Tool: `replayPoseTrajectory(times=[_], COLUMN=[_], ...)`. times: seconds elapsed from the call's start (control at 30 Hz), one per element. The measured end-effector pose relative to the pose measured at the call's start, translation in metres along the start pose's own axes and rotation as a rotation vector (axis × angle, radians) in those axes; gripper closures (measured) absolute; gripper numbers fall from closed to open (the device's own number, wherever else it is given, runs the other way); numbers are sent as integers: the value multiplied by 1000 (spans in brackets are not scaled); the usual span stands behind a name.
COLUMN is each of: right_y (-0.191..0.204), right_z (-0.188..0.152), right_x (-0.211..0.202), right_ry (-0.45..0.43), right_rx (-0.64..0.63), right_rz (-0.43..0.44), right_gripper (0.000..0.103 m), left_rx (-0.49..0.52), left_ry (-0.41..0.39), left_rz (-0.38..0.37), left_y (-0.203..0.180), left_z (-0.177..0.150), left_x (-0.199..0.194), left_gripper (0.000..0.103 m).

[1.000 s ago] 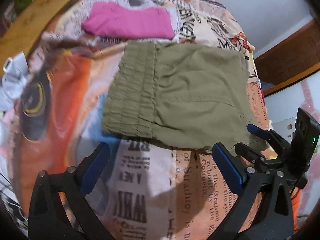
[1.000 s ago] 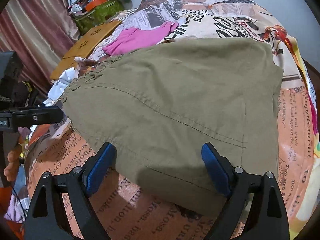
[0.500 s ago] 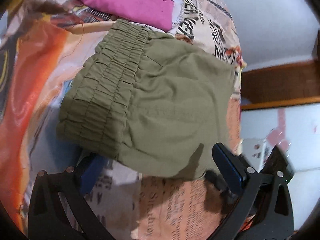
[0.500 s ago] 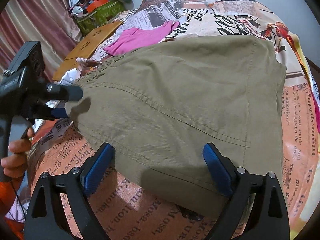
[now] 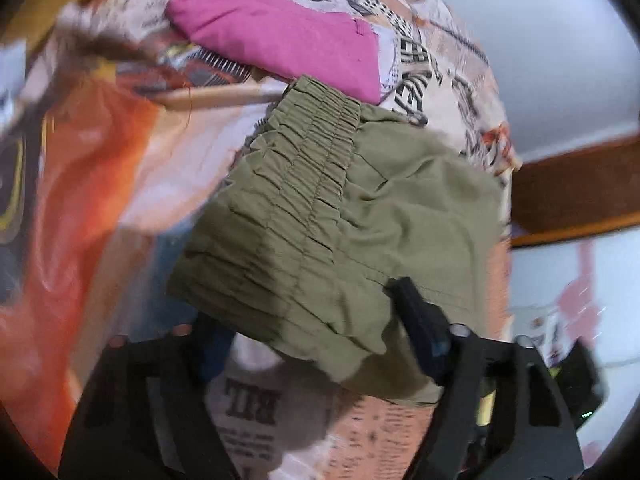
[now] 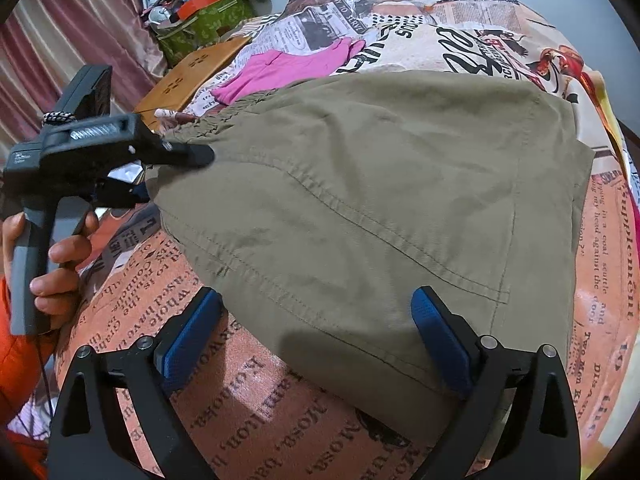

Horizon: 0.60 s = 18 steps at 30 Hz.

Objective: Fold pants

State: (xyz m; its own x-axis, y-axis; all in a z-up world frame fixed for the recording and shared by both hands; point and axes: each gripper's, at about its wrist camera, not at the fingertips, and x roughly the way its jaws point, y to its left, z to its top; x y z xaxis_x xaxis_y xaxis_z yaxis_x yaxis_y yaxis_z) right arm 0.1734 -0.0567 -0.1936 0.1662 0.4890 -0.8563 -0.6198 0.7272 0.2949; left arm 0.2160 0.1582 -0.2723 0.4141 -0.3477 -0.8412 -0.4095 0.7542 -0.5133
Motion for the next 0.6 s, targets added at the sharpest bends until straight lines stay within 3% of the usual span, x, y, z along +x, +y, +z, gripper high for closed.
replayPoseTrajectory(times=[0.2,0.43,0.6], right_y=[0,-2,-13], right_z=[0,0,-2], right_x=[0,-5,-23], right_ry=[-1,-8,-34], right_rx=[1,9,80], right_rz=[3,18,74], right_gripper=[5,8,8], left_rx=[49,202,220], left_ry=[-50,-157,-206], left_rz=[31,182,224], left_y=[-3,-33,-35], left_z=[1,-12,-27], left_x=[-7,-23,-46], left_gripper=[60,69,71])
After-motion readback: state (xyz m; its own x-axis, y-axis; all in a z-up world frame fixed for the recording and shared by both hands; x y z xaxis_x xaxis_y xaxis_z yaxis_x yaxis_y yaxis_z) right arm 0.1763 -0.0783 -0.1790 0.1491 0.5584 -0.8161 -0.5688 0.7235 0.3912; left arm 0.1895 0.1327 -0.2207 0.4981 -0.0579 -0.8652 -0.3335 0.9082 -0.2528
